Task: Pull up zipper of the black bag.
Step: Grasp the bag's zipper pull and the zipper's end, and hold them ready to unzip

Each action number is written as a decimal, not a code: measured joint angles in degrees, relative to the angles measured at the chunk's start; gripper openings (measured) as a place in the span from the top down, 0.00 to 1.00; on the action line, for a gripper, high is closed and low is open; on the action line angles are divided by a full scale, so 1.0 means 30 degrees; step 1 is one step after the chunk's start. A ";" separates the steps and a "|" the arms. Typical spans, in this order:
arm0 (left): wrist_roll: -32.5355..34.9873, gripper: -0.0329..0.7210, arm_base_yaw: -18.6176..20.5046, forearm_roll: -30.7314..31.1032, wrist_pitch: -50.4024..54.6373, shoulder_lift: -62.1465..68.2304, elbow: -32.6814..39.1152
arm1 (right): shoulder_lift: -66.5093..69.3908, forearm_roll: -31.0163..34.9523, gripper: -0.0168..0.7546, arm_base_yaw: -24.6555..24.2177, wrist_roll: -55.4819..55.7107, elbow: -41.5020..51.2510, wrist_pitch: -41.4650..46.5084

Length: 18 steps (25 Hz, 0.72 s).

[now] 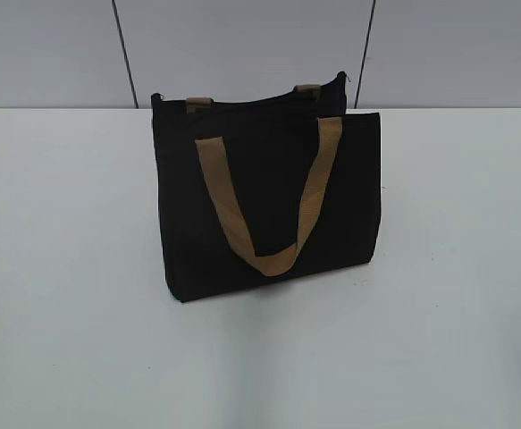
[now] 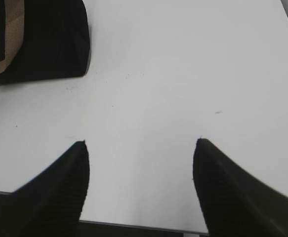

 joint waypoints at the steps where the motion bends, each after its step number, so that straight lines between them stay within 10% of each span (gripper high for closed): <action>1: 0.0000 0.59 0.0000 0.0000 0.0000 0.0000 0.0000 | 0.0000 0.0000 0.32 0.0000 0.0000 0.0000 0.0000; 18: 0.0000 0.59 0.0000 0.0000 0.0000 0.0000 0.0000 | 0.0000 0.0000 0.32 0.0000 0.0000 0.0000 0.0000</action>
